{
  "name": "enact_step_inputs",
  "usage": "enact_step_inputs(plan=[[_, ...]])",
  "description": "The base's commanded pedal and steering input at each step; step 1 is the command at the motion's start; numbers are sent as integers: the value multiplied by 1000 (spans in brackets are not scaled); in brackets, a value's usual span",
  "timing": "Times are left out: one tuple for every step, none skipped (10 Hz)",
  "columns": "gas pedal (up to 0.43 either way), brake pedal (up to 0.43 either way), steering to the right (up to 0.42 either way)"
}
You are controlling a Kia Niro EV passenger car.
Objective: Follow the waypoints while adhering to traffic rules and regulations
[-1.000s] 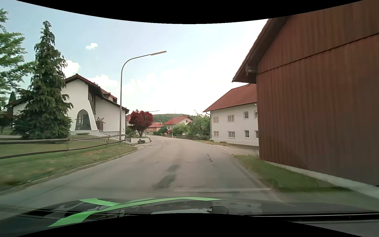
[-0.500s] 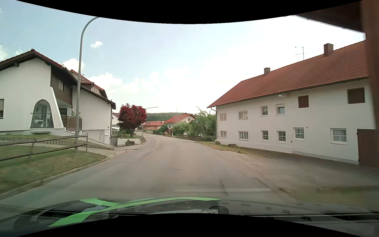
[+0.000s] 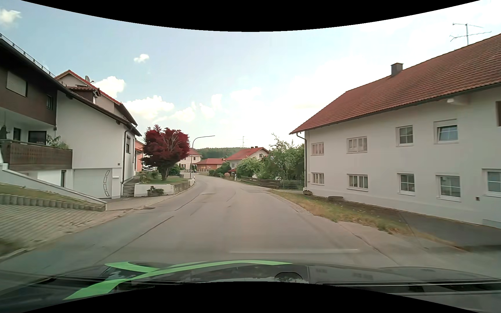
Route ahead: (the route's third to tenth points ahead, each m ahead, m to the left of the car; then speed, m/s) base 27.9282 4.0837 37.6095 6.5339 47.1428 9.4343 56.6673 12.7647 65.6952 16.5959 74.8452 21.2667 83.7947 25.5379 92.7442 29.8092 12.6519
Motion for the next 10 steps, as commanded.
enact_step_inputs(plan=[[110,0,-35],[98,0,-35],[98,0,-37],[98,0,-39],[98,0,-39],[98,0,-39],[98,0,-39],[98,0,-39],[87,0,-39],[87,0,-39]])
